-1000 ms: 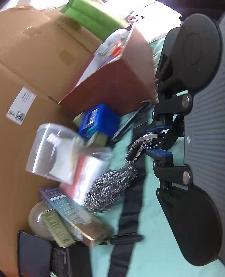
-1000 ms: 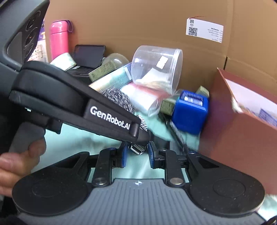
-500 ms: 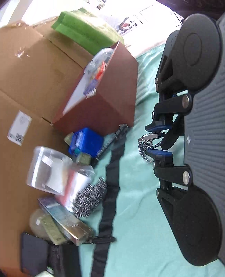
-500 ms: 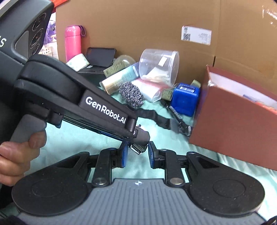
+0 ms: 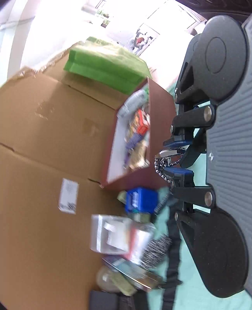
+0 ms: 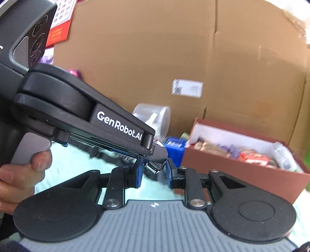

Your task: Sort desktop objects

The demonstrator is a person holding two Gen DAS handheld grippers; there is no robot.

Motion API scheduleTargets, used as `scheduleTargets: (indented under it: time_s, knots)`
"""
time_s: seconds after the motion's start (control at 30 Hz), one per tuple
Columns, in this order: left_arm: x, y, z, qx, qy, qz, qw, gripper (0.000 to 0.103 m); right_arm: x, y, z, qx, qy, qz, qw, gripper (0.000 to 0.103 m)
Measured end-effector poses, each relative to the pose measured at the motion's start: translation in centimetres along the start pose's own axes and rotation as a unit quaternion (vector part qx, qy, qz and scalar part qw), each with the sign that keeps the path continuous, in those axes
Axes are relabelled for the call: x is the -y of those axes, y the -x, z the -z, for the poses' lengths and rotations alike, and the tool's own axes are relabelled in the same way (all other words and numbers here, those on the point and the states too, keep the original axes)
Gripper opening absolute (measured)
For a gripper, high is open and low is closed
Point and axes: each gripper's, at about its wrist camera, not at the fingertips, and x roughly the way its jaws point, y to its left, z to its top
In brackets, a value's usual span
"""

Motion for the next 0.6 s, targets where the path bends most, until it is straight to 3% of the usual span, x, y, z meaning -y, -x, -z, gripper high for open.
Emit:
scheduleTargets:
  time_s: [0.27, 0.6]
  knots:
    - [2.7, -1.5, -2.6, 0.029, -0.027, 0.035, 0.9986, 0.022, 3.0, 0.6, -1.7, 0.044, -0.011, 0.050, 0.998, 0.023]
    - [3.8, -5.5, -5.1, 0.038, -0.048, 0.042, 0.9972, 0.017, 6.5, -2.7, -2.8, 0.053, -0.012, 0.083, 0.995, 0.020]
